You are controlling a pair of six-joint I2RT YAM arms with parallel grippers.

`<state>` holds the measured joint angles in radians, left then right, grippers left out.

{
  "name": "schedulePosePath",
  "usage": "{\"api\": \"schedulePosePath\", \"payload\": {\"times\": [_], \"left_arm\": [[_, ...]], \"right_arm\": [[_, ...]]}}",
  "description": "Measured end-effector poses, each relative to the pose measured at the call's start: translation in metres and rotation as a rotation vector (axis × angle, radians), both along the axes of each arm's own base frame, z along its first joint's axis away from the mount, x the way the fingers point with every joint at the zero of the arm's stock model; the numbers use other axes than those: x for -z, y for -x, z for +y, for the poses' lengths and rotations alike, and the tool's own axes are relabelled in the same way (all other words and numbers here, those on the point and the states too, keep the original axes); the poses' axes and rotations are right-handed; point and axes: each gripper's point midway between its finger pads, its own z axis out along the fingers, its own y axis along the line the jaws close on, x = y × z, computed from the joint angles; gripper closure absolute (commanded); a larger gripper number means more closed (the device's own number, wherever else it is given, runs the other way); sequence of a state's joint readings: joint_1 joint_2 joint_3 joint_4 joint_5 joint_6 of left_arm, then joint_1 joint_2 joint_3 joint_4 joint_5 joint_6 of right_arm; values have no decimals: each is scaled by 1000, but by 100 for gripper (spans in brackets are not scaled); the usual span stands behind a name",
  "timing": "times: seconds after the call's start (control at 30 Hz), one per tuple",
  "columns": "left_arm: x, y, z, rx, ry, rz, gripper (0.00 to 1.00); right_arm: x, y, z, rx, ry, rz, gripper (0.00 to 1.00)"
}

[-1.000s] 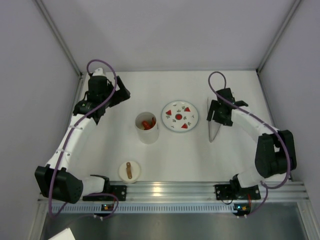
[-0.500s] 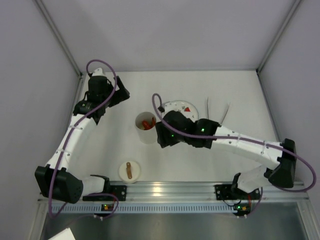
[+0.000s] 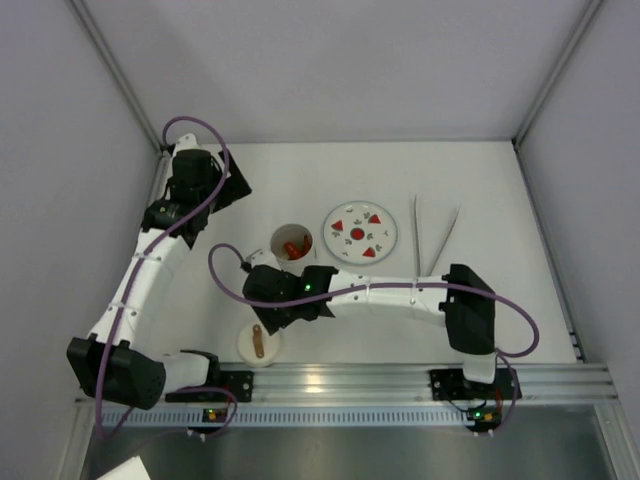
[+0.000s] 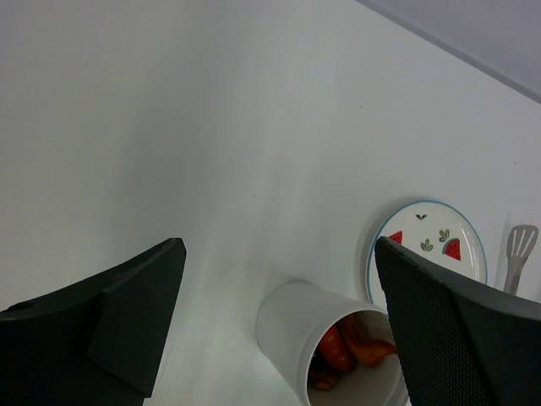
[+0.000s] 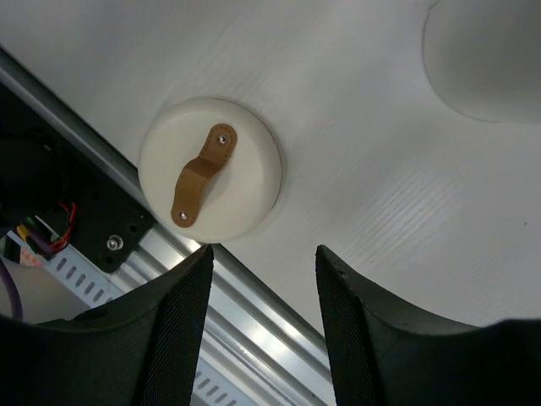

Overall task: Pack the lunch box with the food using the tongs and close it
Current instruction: Pick up the box lid from the center of the board.

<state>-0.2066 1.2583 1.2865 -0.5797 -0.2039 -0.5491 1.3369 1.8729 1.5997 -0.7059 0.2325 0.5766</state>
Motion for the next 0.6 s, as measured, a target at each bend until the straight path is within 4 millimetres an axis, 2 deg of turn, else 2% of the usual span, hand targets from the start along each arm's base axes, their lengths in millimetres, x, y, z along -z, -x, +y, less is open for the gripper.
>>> {"api": "schedulePosePath", "payload": {"times": [0.37,0.6], "left_arm": [[-1,1,3,-13,-9,-1,1],[-1,0,3,-15,-11,-1,1]], "right_arm": [[41,27,36,-96,46,57,49],[55,30,54,-138,60,63,49]]}}
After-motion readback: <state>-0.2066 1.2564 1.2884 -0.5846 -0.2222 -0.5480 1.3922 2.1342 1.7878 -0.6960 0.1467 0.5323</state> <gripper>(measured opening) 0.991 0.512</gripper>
